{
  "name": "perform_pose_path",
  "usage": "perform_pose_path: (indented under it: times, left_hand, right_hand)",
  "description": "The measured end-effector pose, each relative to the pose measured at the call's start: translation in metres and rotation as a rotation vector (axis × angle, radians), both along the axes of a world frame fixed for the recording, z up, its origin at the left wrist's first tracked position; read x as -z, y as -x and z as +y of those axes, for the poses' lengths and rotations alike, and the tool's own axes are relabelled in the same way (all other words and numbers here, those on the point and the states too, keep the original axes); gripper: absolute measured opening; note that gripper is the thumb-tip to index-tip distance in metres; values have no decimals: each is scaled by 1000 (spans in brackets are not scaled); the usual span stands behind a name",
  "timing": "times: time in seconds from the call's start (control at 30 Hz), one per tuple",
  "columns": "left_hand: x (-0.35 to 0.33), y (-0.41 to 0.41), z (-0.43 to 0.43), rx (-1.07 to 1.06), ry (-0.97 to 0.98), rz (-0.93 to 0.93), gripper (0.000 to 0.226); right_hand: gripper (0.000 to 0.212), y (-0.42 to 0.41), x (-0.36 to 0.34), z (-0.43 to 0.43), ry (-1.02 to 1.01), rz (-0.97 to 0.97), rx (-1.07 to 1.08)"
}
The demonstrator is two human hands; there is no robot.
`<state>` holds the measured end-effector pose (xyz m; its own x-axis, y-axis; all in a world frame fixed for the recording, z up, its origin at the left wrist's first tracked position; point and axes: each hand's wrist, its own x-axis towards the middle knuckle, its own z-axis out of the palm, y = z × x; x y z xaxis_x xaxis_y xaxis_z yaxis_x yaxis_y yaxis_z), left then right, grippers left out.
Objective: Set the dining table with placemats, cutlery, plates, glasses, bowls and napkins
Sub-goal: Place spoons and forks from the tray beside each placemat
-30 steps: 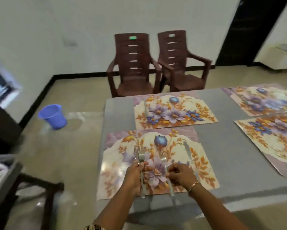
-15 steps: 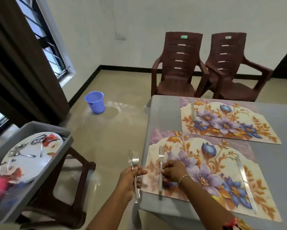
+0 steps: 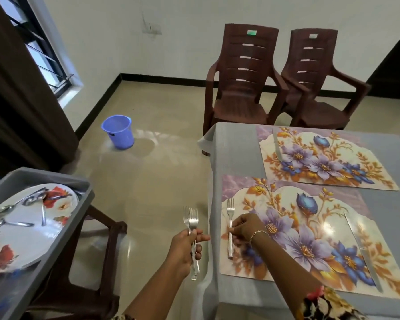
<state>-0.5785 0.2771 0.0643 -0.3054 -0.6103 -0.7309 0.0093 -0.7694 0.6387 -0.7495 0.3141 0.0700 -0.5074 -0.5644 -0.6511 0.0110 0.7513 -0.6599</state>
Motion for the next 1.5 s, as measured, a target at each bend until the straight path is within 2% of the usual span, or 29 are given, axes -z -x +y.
perform_pose_path:
  times: [0.17,0.33,0.47,0.6,0.7,0.83,0.93,1.03,1.13,1.3,1.5]
  left_hand:
    - [0,3,-7,38,-2,5,19]
    - [-4,6,-7,63,3,-7,20]
    - [-10,10,-2,81,6,-13,21]
    - [-23,23,7,78,-30,36,23]
    - [-33,44,19,102,-24,74,20]
    - [-49,84,46,140,20,154,15]
    - [-52,118,72,211,73,106,13]
    - [-52,158,106,251,42,105,11]
    - [-56,200,147,286,-44,146,11]
    - [-55,266,208,368,67,140,14]
    - [-62,333,268,464,66,170,13]
  right_hand:
    - [28,5,0,-6,-108,112,-187]
    - [33,9,-1,-2,-172,107,-269]
    - [24,9,-1,8,-62,72,-212]
    - [20,8,-6,21,123,198,-245]
    - [19,6,-17,38,254,137,-289]
    - [12,20,-29,71,376,5,-156]
    - [14,47,-38,106,372,-22,-43]
    - [15,81,-42,147,353,-56,81]
    - [10,114,-47,191,365,-49,161]
    - [15,170,-56,264,361,-46,258]
    - [20,229,-65,331,355,-41,368]
